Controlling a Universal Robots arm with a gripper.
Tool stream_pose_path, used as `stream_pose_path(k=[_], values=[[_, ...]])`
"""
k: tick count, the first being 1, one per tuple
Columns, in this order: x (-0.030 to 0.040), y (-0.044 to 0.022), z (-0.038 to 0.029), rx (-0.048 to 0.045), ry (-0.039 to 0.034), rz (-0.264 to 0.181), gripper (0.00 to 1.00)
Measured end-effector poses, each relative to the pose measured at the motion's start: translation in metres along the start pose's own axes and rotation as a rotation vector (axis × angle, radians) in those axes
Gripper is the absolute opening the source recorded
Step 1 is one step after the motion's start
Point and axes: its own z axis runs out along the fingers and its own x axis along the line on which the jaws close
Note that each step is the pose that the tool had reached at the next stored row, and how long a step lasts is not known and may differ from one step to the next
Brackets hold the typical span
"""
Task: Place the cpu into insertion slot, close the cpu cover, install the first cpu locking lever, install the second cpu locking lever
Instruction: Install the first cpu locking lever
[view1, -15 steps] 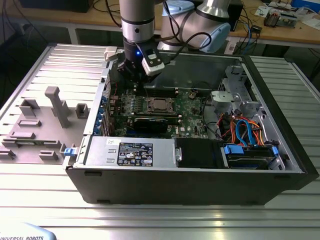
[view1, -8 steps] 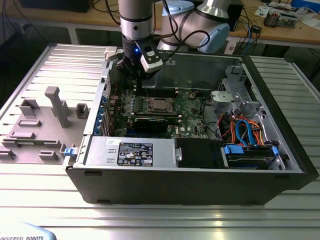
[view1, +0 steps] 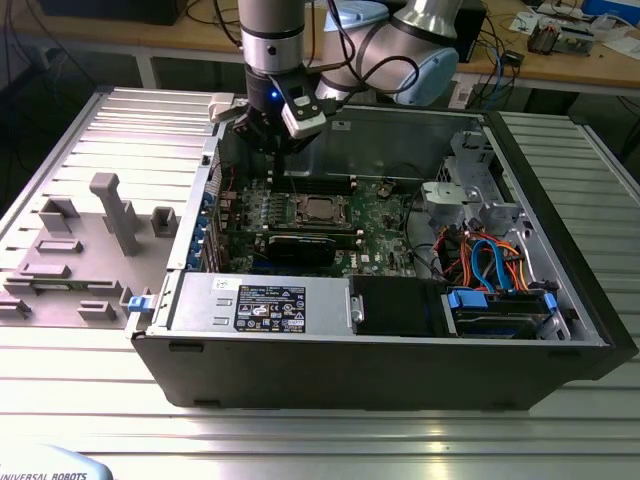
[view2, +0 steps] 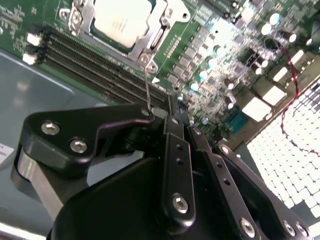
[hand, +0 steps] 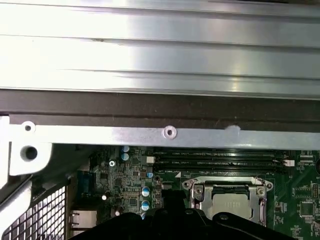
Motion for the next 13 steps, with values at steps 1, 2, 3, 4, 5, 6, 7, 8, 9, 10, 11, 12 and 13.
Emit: stream_pose_path(k=[1,2,3,4,5,6,7,8,9,10,11,12,13], values=[[-0.0005,0.0002,0.0,0.0,0.0001,0.0,0.11],[-0.0012,0.0003,0.0,0.0,0.0001,0.0,0.11],[-0.0022,0.0003,0.0001,0.0,0.0,0.0,0.11],[-0.0047,0.0003,0.0001,0.0,0.0,0.0,0.11],[-0.0074,0.0003,0.0003,0.0,0.0,0.0,0.11],[-0.0105,0.0002,0.0004,0.0,0.0,0.0,0.11],[-0.0124,0.0001,0.0004,0.0,0.0001,0.0,0.11],[-0.0144,0.0001,0.0005,0.0,0.0,0.0,0.11],[-0.0172,0.0,0.0006,0.0001,0.0001,0.0,0.11],[-0.0194,0.0,0.0006,0.0002,0.0002,0.0,0.11],[-0.0196,0.0,0.0006,0.0001,0.0001,0.0,0.11],[-0.0196,0.0,0.0007,0.0001,0.0,0.0,0.11],[-0.0197,0.0,0.0007,0.0,0.0,0.0,0.11]])
